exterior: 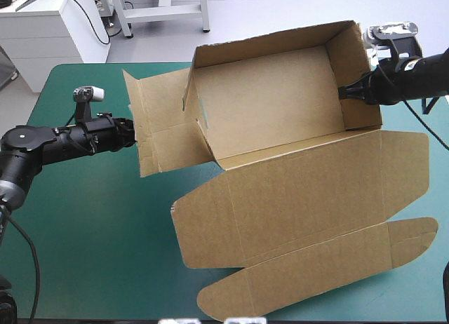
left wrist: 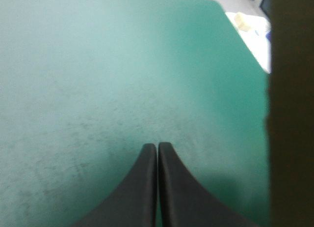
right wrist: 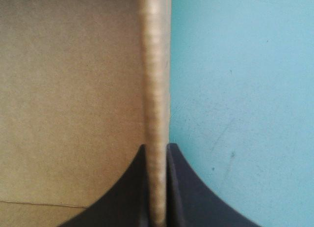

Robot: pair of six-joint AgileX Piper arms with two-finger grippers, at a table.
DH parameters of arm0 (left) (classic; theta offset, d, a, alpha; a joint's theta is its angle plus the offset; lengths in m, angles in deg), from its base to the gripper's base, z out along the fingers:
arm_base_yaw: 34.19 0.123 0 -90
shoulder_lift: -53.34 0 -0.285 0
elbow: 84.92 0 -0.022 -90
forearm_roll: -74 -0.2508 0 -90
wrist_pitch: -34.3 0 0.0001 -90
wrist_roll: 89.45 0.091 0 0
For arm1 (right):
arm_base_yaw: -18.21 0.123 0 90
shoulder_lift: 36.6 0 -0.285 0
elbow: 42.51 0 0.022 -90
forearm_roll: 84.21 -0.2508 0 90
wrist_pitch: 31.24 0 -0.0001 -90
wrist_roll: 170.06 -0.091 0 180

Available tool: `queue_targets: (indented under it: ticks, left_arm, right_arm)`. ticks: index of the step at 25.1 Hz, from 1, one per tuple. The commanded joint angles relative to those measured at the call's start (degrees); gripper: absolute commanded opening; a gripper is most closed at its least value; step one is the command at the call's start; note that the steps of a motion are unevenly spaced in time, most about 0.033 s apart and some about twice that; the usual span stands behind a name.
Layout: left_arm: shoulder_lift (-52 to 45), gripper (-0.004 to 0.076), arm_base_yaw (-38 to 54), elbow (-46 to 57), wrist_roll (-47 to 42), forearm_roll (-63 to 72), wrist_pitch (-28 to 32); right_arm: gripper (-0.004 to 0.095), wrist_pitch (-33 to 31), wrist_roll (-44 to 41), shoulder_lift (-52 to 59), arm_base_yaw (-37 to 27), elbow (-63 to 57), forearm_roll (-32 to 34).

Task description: Fold the box

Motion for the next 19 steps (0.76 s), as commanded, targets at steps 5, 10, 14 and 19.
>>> queue_targets:
  ticks: [5, 10, 14, 19]
  left_arm:
    - [-1.66, -0.0008, 0.12, -1.40, 4.00, 18.36, -13.99]
    - [-1.66, -0.0008, 0.12, -3.87, 3.24, 20.77, -18.10]
    - [-1.66, 0.0007, 0.12, -7.56, 0.50, 18.21, -18.10]
    - [-1.76, 0.0158, -0.40, -8.99, -0.19, 18.38, -18.10]
  right_arm:
    - [-0.0019, 0.44, -0.81, 1.98, -0.38, 1.58, -0.96]
    - [-0.0018, 2.59, -2.51, 1.88, 2.24, 1.58, -0.17]
    - [-0.0017, 6.21, -4.98, 1.88, 5.86, 1.58, 2.89]
    - [-0.0017, 7.70, -6.61, 1.88, 6.44, 1.58, 3.28]
